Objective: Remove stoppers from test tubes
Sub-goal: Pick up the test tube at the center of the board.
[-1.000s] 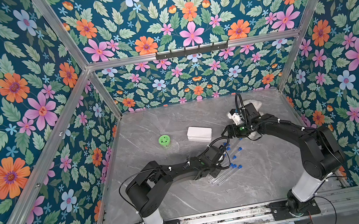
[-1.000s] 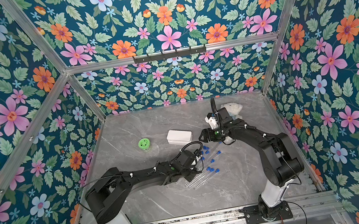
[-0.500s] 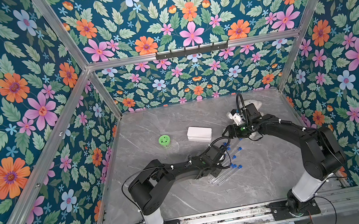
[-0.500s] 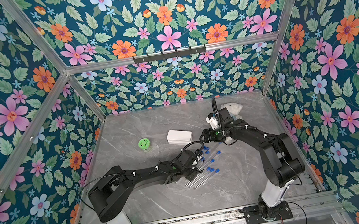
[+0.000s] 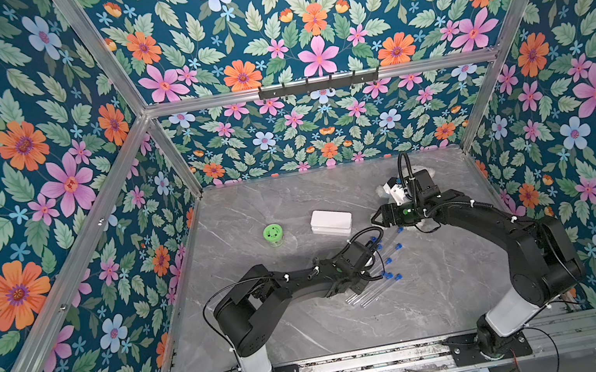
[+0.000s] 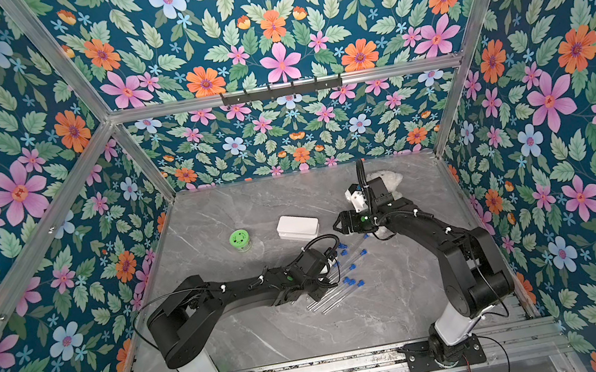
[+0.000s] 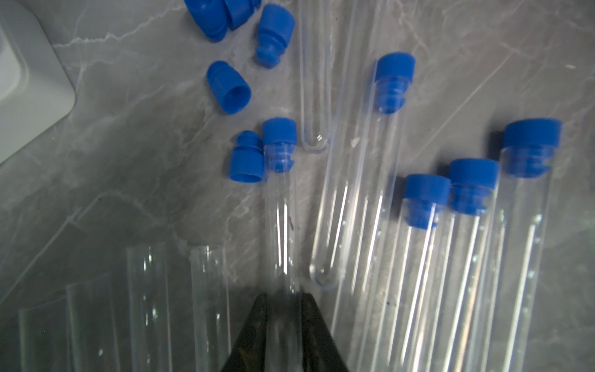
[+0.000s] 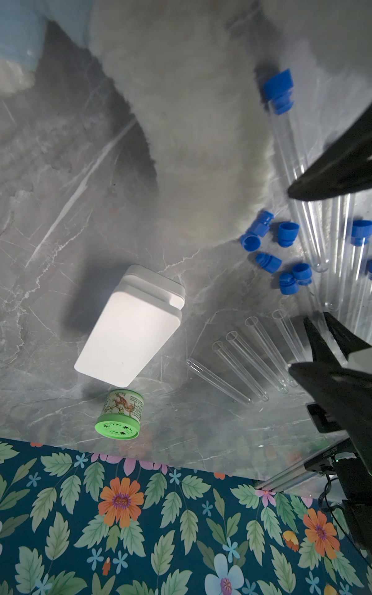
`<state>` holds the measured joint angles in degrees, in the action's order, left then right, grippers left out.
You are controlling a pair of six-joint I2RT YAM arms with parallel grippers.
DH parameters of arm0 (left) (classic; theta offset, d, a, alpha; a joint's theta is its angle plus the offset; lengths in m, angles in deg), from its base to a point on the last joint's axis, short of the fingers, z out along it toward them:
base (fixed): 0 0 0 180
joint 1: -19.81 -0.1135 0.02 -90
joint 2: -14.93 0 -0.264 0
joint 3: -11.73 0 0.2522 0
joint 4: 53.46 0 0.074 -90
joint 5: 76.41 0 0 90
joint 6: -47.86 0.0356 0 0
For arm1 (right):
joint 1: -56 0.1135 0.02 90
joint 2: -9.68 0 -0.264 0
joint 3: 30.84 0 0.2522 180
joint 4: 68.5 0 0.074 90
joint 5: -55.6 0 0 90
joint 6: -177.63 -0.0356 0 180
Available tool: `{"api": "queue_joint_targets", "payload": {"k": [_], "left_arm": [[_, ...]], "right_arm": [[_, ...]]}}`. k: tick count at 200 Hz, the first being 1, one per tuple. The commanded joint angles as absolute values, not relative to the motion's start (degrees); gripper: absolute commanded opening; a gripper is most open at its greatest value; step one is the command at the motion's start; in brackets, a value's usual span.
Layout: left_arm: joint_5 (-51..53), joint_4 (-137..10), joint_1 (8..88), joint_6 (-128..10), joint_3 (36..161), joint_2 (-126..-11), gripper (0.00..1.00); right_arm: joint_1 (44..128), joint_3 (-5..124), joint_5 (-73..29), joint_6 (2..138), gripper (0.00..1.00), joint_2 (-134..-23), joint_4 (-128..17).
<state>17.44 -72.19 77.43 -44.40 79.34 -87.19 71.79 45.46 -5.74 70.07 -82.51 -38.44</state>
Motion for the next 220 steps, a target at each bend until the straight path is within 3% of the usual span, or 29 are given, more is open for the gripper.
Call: {"api": "queue_joint_targets", "payload": {"k": [1, 82, 135, 220], "left_arm": [[18.26, -75.57, 77.41, -43.81, 79.13, -86.80, 0.17], [19.36, -75.92, 77.42, -42.96, 79.46, -84.88, 0.08], [23.04, -74.34, 77.14, -41.45, 75.41, -76.69, 0.05], [27.34, -73.55, 74.31, -40.12, 68.12, -65.39, 0.01]], "right_arm": [[71.60, 45.23, -5.78, 69.94, 0.80, -82.02, -39.56], [70.61, 44.44, -5.39, 69.37, 0.80, -81.47, -40.41], [70.62, 45.19, -2.63, 70.56, 0.81, -82.76, -40.06], [73.96, 48.97, 14.38, 70.73, 0.78, -90.47, -41.71]]}}
